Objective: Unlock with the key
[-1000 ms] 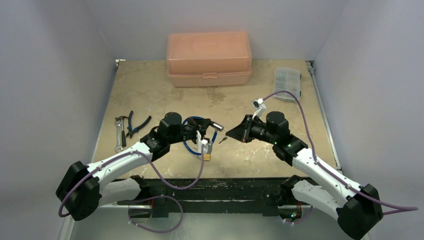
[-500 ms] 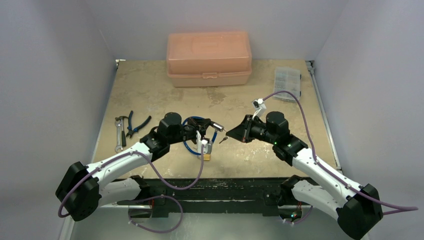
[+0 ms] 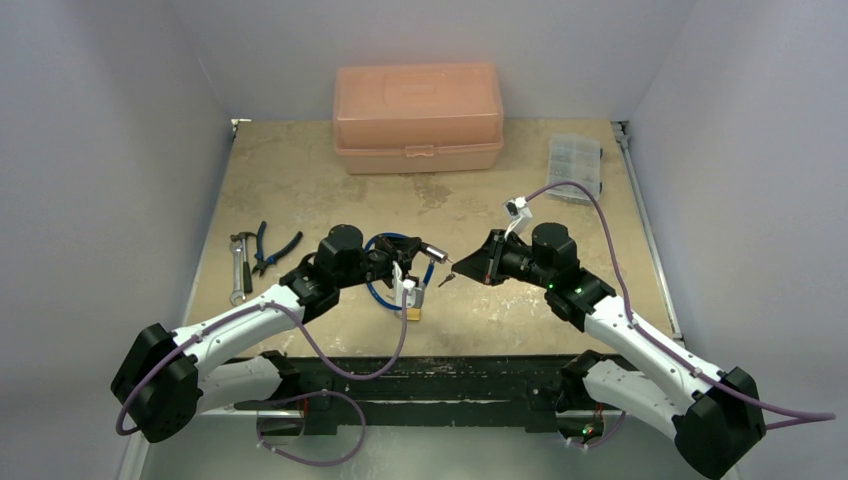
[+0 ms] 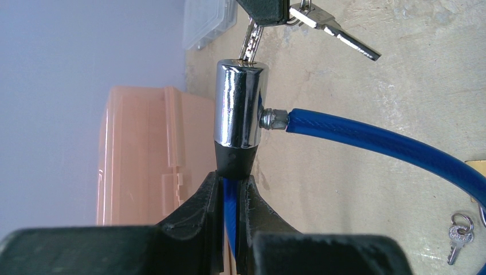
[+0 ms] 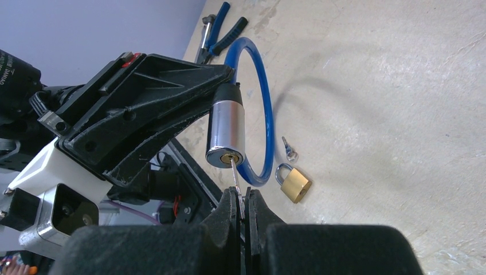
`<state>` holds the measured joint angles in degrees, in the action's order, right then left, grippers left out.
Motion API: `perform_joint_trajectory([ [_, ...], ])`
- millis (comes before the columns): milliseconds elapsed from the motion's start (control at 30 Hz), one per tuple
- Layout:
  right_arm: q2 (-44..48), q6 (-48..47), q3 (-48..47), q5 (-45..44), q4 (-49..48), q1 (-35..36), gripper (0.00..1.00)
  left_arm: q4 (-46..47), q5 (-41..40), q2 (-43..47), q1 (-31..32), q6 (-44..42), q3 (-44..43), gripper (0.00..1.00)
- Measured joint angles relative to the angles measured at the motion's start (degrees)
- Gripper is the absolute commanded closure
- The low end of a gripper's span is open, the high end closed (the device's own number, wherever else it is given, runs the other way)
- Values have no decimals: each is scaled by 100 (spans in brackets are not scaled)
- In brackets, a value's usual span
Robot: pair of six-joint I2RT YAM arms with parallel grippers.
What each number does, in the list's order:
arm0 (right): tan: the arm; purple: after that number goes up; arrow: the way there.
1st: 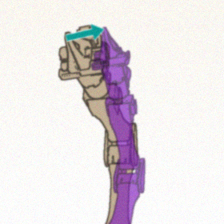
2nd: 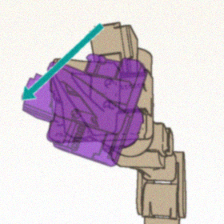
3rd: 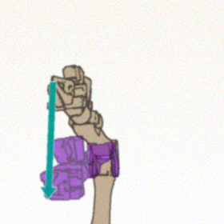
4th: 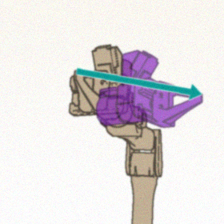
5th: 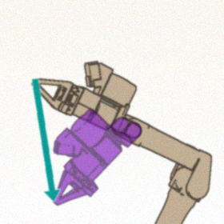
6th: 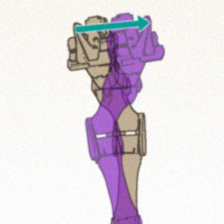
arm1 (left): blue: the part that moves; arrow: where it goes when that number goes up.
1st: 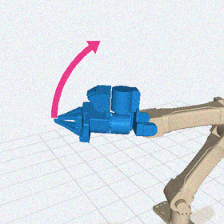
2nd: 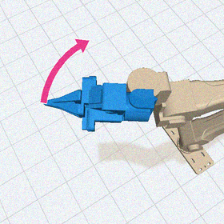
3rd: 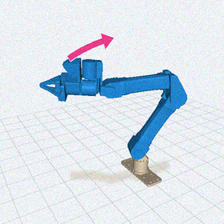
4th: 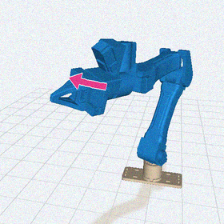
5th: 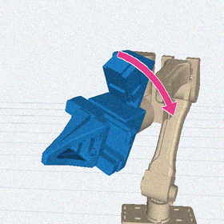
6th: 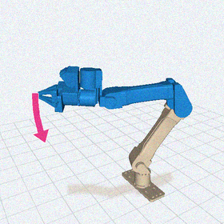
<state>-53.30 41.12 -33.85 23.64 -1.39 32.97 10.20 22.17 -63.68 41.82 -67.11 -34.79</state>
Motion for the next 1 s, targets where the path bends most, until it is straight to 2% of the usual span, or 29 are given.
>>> perform_joint_trajectory([
  [1000, -538, -909, -796, 162, 968, -4, 100, -116, -33, 0, 48, -151, 0, 100],
])
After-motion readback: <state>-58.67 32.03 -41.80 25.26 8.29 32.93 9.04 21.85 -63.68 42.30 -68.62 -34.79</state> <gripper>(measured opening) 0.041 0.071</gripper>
